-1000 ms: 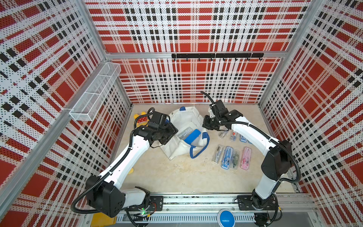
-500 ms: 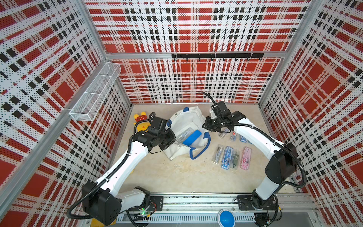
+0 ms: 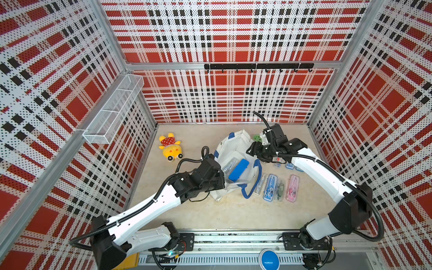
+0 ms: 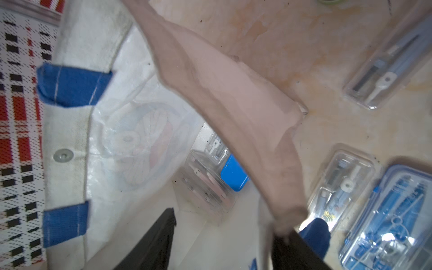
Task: Take out the compass set from the canvas bag
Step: Adjust the canvas bag at the center of the board.
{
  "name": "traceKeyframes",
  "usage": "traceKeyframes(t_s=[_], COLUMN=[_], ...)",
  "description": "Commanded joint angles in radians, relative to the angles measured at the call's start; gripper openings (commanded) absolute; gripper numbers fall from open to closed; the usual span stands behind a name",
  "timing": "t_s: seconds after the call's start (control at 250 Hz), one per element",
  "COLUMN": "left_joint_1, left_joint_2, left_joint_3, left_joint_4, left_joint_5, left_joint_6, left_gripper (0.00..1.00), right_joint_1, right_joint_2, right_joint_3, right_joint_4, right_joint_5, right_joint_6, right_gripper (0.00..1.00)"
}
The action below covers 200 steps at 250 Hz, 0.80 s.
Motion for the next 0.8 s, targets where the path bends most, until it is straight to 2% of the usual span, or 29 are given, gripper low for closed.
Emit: traceKeyframes(t_s=[0.0,0.112,0.18,0.252,0.484,0.644,0.728,0.796], left_joint_1=[-0.024,-0.009,0.007,0.033,0.203,0.328,0.351,0.356], left_joint_2=[-0.051,-0.039,-0.021,-0.012,0.006,0.087,0.119,0.120], left_joint_3=[0.002,0.049,0.086,0.111,0.183,0.288,0.315,0.284], left_joint_4=[0.072,0.060,0.042,0.033,0.056,0.098,0.151,0.221], left_joint_5=[-0.148,-0.170,-0.169,-0.154,-0.080,-0.026,-0.018,-0.013], left_joint_6=[-0.005,0.035,0.065,0.090,0.199,0.335,0.401,0.431], left_gripper=[0.00,0.00,0.00,0.00,0.00,0.00,0.00,0.00], right_joint_1=[-0.027,-0.027,-0.027,-0.027,-0.025,-0.014,-0.010,-0.007], right_joint_2=[-0.045,-0.008,0.017,0.048,0.173,0.229,0.252,0.263], right_joint_3=[-0.045,-0.040,-0.025,-0.002,0.120,0.186,0.196,0.176], right_joint_4=[0.030,0.037,0.034,0.044,0.080,0.214,0.310,0.381], right_joint_5=[-0.028,-0.063,-0.052,-0.045,-0.065,-0.079,-0.081,-0.074], right_joint_6=[-0.001,-0.022,-0.029,-0.035,-0.048,-0.036,-0.023,-0.016], right_gripper=[0.56,0.47,0.34,0.27,0.01,0.00,0.00,0.00])
